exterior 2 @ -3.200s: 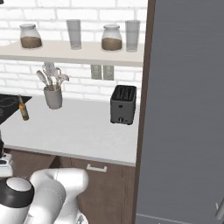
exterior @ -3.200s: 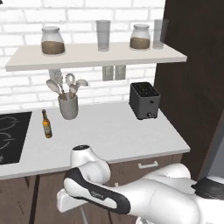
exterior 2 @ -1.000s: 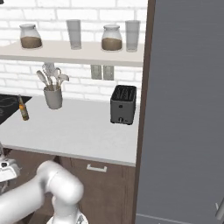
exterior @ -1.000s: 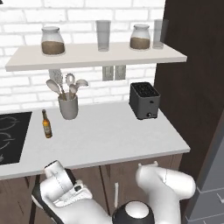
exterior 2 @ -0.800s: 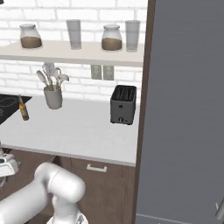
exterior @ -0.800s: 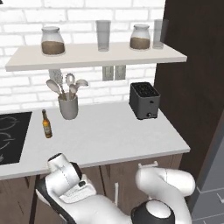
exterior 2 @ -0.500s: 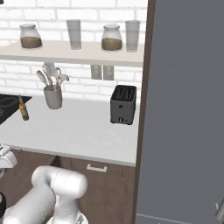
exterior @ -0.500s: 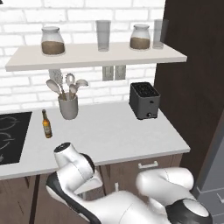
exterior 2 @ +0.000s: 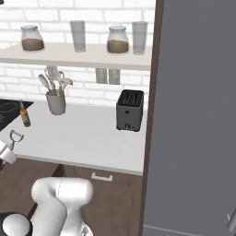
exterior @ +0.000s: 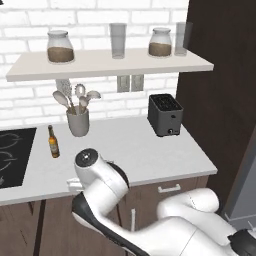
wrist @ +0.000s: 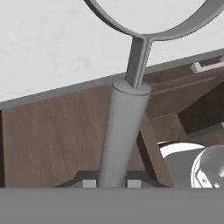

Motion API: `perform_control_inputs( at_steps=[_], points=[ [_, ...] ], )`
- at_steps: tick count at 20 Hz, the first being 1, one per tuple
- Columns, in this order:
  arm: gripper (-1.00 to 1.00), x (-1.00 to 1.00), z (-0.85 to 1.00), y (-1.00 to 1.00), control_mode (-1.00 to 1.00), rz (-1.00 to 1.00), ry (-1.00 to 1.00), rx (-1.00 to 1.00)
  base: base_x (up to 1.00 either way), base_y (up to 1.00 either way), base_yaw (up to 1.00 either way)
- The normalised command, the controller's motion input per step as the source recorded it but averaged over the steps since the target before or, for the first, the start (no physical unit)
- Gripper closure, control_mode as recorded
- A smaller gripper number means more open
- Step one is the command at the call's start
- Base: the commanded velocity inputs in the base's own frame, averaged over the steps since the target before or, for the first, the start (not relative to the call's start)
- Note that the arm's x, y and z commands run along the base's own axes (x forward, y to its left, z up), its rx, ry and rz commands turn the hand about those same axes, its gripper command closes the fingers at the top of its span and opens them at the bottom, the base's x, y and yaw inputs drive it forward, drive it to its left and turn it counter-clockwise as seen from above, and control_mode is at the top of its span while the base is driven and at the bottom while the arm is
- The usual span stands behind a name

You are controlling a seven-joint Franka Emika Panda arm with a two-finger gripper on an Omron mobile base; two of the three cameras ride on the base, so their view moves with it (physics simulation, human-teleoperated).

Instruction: Pick the peeler from the drawer and place it on the counter.

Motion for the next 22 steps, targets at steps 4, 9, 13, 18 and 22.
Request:
perform_control_inputs(
  at_steps=[4, 9, 13, 18, 22],
  points=[
    [1.00, 1.00, 0.92, 0.18, -1.00, -0.23, 0.12, 0.04, 0.00, 0.00, 0.00],
    [1.00, 0.73, 0.27, 0.18, -1.00, -0.08, 0.29, -0.04, 0.00, 0.00, 0.00],
    [1.00, 0.49, -0.66, 0.00, -1.00, 0.00, 0.00, -0.16, 0.00, 0.00, 0.00],
    [1.00, 0.85, -0.67, 0.00, -1.00, 0.00, -0.03, -0.16, 0.00, 0.00, 0.00],
    [1.00, 1.00, -0.72, -0.01, -1.00, 0.00, -0.01, -0.12, 0.00, 0.00, 0.00]
  ],
)
